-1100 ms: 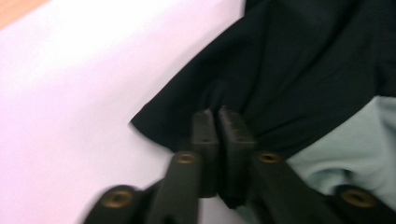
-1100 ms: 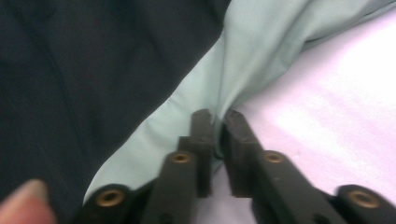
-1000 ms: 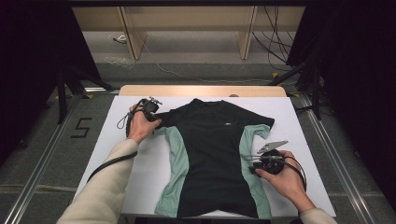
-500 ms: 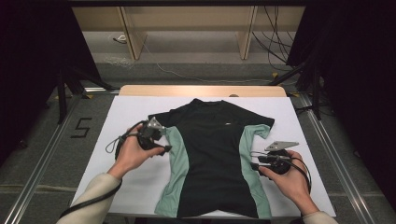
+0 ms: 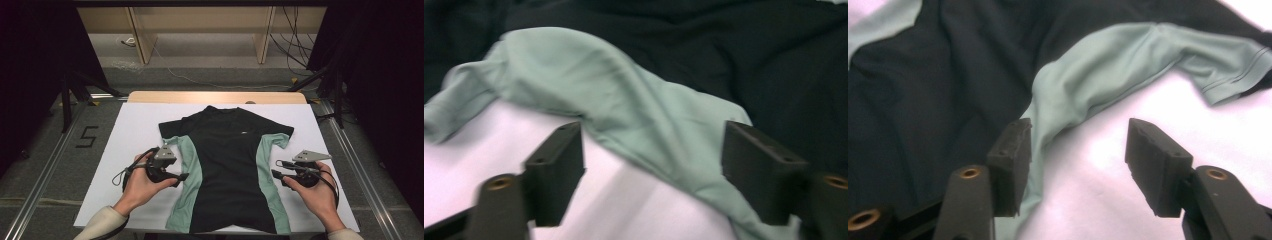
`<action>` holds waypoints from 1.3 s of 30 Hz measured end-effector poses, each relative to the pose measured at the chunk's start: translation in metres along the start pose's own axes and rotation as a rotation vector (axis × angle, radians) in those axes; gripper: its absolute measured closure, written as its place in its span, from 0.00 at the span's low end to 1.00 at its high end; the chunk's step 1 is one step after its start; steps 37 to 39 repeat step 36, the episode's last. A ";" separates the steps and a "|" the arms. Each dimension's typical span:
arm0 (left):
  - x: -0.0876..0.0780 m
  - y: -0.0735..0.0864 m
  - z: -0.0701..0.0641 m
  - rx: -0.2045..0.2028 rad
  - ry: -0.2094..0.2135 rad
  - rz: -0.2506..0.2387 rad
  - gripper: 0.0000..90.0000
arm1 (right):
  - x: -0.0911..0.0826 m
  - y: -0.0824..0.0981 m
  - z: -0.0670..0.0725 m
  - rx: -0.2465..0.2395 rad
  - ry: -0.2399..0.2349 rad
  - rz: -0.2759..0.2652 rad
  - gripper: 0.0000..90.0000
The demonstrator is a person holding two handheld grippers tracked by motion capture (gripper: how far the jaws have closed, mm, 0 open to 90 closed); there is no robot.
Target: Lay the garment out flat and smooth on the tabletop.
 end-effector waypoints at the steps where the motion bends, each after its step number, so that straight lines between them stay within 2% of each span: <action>1: -0.003 0.003 0.001 -0.007 -0.010 -0.015 0.23 | -0.002 0.001 -0.001 -0.002 -0.001 -0.015 0.48; 4: -0.014 0.013 0.004 -0.020 -0.030 -0.063 0.17 | -0.007 0.002 -0.003 -0.004 -0.015 -0.062 0.46; 8: -0.026 0.023 0.008 -0.039 -0.029 -0.114 0.14 | -0.012 0.006 -0.005 -0.010 -0.025 -0.100 0.41; 14: -0.034 0.035 0.010 -0.055 -0.043 -0.139 0.00 | -0.019 0.011 -0.006 -0.026 -0.011 -0.136 0.35; 16: -0.035 0.041 0.012 -0.067 -0.041 -0.143 0.00 | -0.021 0.012 -0.007 -0.023 -0.011 -0.143 0.33; 19: -0.038 0.048 0.016 -0.081 -0.064 -0.157 0.00 | -0.023 0.015 -0.008 -0.023 -0.001 -0.152 0.30; 21: -0.039 0.049 0.017 -0.086 -0.067 -0.164 0.00 | -0.024 0.016 -0.008 -0.017 0.000 -0.158 0.29; 22: -0.041 0.049 0.020 -0.096 -0.084 -0.178 0.00 | -0.026 0.018 -0.009 -0.010 0.006 -0.166 0.28; 25: -0.042 0.049 0.023 -0.111 -0.099 -0.201 0.00 | -0.026 0.019 -0.011 0.003 0.015 -0.173 0.26; 28: -0.043 0.048 0.024 -0.110 -0.105 -0.207 0.00 | -0.026 0.019 -0.011 0.007 0.019 -0.176 0.25; 29: -0.043 0.048 0.026 -0.106 -0.121 -0.203 0.00 | -0.026 0.019 -0.011 0.006 0.023 -0.179 0.25; 39: -0.042 0.046 0.027 -0.102 -0.131 -0.206 0.00 | -0.027 0.018 -0.011 0.007 0.039 -0.198 0.24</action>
Point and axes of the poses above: each handheld gripper's, and its own axes: x roughly forward along the jaws, y roughly out of its underside, z roughly to its left, the point moved 2 cm from there along x, roughly forward along the jaws, and after that the axes turned 7 degrees about z, right-handed, at the moved point
